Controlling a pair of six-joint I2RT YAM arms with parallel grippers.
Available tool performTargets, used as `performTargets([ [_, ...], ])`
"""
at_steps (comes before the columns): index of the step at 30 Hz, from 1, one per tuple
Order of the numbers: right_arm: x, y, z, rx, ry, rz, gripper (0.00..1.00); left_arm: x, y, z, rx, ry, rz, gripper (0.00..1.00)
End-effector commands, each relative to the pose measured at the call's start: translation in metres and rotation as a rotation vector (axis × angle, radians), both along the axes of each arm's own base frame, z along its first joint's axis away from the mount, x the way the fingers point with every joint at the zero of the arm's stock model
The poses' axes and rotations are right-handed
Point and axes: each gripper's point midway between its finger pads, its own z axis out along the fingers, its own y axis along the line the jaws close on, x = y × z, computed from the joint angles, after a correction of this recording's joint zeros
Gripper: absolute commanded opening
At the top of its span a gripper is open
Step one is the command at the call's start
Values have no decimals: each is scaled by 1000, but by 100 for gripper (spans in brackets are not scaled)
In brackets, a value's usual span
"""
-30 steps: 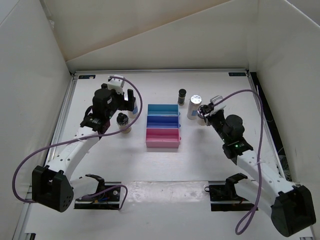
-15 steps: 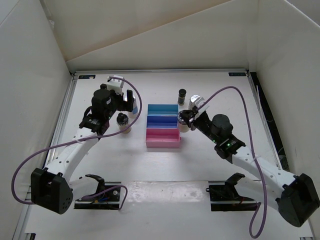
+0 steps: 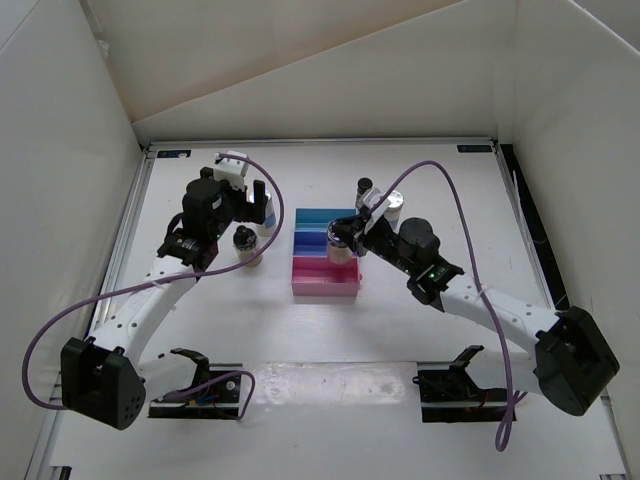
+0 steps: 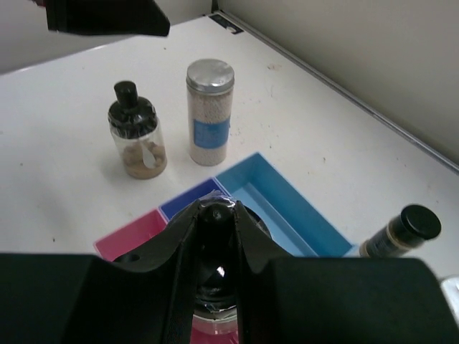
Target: Organize the condiment bottles
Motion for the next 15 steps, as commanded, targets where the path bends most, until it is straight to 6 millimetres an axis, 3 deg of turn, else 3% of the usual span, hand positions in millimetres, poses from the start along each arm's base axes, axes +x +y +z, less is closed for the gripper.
performTargets([
  [1,11,13,70,166,-143,37,0,-1,5,11,-2,-33,16,100],
  [4,16,18,74,174,-149,46,0,0,5,12,0,-39,16,100],
  [5,20,21,65,162,-132,51,0,1,5,11,2,-35,20,100],
  [15,46,13,47,169,-112,58,0,6,8,11,33,-34,22,100],
])
